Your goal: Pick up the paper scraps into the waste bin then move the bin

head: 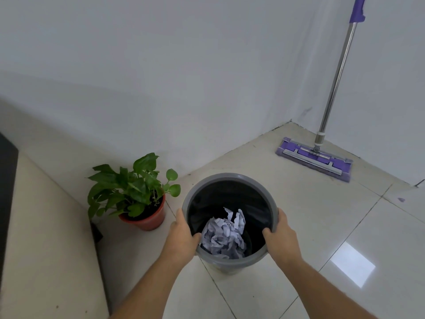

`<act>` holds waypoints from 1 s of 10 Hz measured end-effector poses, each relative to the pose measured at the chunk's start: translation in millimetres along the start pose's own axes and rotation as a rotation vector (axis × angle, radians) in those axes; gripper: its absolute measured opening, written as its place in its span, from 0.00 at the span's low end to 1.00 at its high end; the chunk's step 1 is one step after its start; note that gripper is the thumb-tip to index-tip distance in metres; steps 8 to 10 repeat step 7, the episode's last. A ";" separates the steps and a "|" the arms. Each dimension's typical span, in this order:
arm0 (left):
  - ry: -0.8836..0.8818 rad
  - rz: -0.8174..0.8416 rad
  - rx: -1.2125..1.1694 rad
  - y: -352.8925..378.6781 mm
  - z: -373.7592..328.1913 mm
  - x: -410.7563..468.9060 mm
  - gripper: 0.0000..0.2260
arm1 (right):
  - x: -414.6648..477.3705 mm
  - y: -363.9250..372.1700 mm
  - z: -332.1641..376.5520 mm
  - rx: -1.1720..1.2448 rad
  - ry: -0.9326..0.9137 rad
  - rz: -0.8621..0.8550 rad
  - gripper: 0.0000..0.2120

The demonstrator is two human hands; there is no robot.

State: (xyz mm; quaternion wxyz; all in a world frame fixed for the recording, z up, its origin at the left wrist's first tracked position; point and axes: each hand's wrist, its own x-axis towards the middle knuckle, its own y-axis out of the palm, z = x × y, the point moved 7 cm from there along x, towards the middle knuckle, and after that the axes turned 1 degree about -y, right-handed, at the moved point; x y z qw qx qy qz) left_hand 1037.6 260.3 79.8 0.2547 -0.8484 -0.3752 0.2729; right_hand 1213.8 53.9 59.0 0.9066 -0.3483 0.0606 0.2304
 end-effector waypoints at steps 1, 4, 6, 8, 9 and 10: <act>-0.008 0.017 -0.010 -0.9 -1.0 -1.9 0.31 | -1.4 -1.8 3.0 -0.009 -0.011 0.007 0.25; -0.060 0.034 -0.040 -1.7 2.5 -1.4 0.26 | 1.6 -3.8 6.7 -0.062 -0.012 0.020 0.26; -0.101 -0.030 0.044 -25.1 -6.5 -8.0 0.30 | -3.9 -19.1 25.3 -0.173 0.027 0.052 0.34; -0.140 -0.071 0.035 -55.2 -27.4 -21.9 0.38 | -16.9 -48.5 52.9 -0.257 0.056 0.009 0.36; -0.140 -0.071 0.035 -55.2 -27.4 -21.9 0.38 | -16.9 -48.5 52.9 -0.257 0.056 0.009 0.36; -0.140 -0.071 0.035 -55.2 -27.4 -21.9 0.38 | -16.9 -48.5 52.9 -0.257 0.056 0.009 0.36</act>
